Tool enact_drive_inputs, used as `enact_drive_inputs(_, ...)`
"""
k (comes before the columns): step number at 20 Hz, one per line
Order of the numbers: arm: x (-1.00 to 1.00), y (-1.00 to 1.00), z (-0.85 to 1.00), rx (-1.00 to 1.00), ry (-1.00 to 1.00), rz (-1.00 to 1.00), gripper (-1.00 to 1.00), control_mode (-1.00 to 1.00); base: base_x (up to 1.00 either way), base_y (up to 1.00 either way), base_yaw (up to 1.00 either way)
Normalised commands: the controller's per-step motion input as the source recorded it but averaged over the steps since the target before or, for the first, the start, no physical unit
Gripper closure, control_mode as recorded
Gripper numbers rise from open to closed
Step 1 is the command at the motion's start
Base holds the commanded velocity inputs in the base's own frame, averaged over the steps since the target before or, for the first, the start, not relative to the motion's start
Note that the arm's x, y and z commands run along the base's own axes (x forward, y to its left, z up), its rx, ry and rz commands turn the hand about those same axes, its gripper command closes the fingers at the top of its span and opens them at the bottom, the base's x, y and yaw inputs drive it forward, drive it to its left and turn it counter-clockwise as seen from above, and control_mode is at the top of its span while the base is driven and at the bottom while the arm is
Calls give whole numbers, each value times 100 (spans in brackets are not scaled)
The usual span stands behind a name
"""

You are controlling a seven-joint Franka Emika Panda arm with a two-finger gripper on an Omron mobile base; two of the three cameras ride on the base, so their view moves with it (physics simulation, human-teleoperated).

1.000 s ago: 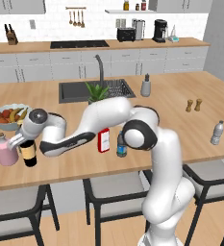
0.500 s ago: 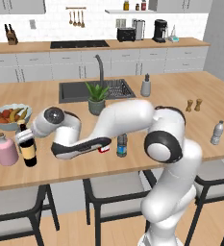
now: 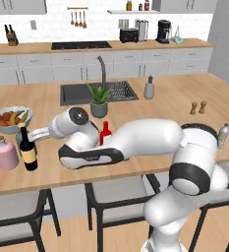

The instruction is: Move the plastic bottles in the middle to the plastics group, and the glass bottles in the middle to the glass group.

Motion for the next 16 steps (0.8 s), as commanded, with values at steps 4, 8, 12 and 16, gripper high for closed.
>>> enact_drive_inputs(4, 7, -59, 98, -20, 53, -10, -100, -100, 0, 0, 0)
enact_drive_inputs(8, 14, -65, 96, -27, 60, -9, -100, -100, 0, 0, 0)
enact_drive_inputs(12, 14, -51, 19, -38, 53, -8, -100, -100, 0, 0, 0)
enact_drive_inputs(16, -2, -32, -55, -44, 27, -10, -100, -100, 0, 0, 0)
